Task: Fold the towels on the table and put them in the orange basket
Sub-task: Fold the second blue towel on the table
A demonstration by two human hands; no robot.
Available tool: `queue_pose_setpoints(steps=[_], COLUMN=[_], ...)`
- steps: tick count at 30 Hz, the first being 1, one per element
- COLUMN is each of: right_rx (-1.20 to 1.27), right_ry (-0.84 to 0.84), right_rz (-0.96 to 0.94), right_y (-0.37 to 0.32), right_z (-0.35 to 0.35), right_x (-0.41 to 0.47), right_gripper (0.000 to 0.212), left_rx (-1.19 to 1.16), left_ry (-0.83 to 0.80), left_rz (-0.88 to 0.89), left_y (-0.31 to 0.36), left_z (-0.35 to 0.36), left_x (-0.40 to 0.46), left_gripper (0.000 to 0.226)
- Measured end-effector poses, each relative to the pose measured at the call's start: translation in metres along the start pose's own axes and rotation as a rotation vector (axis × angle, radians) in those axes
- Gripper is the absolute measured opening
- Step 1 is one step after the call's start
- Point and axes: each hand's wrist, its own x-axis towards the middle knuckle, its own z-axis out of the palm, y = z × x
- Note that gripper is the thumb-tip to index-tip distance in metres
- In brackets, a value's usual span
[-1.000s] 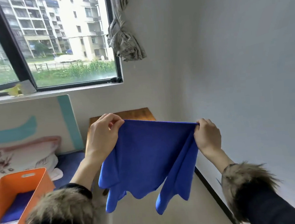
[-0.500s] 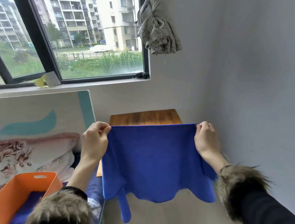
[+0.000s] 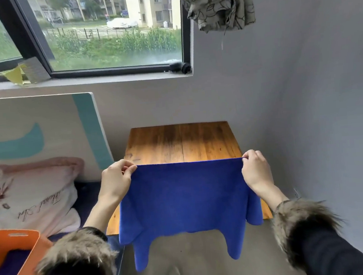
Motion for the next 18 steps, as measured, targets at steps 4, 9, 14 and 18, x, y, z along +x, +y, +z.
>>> queue_pose_setpoints(steps=[4,9,14,18], right_rx=[-0.040,-0.104,-0.145,-0.151], right_ry=[-0.032,-0.080,-0.120,-0.175], right_rz=[0.028,0.131,0.175,0.181], right_y=[-0.002,-0.001,0.009,0.023], right_z=[0.054,0.119,0.162,0.195], right_x=[0.064,0.122,0.172,0.214], right_gripper=[0.020,0.021,0.021,0.022], left_rx=[0.023,0.077,0.131,0.197], left_ry=[-0.081,-0.253,-0.328,-0.365], left_rz=[-0.051,-0.104,-0.112,-0.100], left_y=[-0.030,-0.068,-0.089,-0.103], left_z=[0.046,0.100,0.151,0.193], left_x=[0.079,0.170,0.231,0.271], left_gripper=[0.009,0.015,0.014,0.013])
